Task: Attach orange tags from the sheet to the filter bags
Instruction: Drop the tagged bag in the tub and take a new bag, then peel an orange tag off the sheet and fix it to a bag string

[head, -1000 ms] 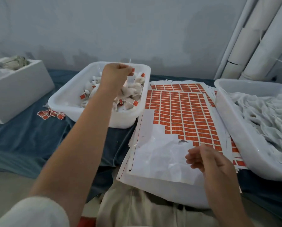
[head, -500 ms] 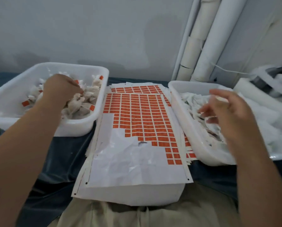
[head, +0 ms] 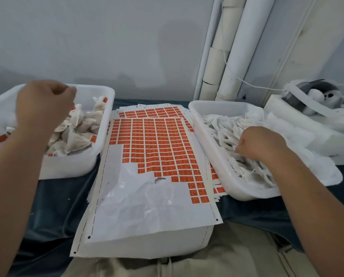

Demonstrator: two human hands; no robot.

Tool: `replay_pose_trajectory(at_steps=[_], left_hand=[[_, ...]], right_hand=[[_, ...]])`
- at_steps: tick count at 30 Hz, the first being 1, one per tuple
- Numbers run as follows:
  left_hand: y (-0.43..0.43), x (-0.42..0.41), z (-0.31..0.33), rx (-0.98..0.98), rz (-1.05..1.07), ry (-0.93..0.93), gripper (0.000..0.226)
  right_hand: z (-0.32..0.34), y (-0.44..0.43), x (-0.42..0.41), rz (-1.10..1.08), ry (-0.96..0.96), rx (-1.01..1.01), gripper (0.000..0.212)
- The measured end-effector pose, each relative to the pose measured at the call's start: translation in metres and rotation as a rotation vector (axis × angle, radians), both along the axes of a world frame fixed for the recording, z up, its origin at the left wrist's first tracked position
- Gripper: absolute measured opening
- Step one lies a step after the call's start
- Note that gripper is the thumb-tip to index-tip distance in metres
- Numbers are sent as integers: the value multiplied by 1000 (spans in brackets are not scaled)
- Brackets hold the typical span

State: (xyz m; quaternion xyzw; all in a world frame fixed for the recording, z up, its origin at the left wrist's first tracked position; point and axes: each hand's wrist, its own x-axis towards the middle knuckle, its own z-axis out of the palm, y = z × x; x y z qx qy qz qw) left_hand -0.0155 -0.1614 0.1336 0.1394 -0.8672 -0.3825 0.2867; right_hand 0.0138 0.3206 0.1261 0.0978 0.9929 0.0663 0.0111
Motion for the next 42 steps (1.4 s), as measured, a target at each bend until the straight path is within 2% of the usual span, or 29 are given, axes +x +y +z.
replay_pose_trajectory(at_steps=[3,6,10,14,17,20,21,22,25,29,31,33,35,37,40,42], left_hand=[[14,20,15,140,-93,128,25],[43,52,22,172,-207,229,27],[93,107,21,185,-363,273,24],[134,140,10,260,-533,197,26],[164,150,-10,271,-634,78,25],[194,157,-28,191,-709,-88,66],[201,160,-32,217,-744,-134,74],[206,161,-36,290,-784,-164,70],[210,163,-45,495,-784,-189,29],[206,166,-58,556,-649,-137,40],[202,166,-63,571,-616,-101,30],[199,166,-65,580,-617,-91,25],[196,166,-67,583,-634,-132,18],[192,166,-68,576,-694,-200,14],[189,169,-67,598,-849,-277,15],[193,171,-65,589,-890,-236,18]], right_hand=[[7,7,5,38,57,-66,38],[19,15,15,93,127,-216,30],[41,22,33,172,237,-368,24],[61,4,55,355,347,-470,16],[73,-23,78,565,298,-438,17],[70,-51,94,719,143,-465,17],[66,-60,97,768,105,-469,18],[60,-68,98,810,71,-479,19],[42,-84,100,864,1,-574,19],[16,-89,104,721,31,-884,34],[2,-90,108,641,4,-891,34],[-9,-92,113,622,2,-852,22],[-17,-91,119,590,27,-957,25],[-23,-89,124,508,14,-1155,30],[-35,-90,130,308,-86,-1577,34],[-43,-93,131,268,-183,-1794,34]])
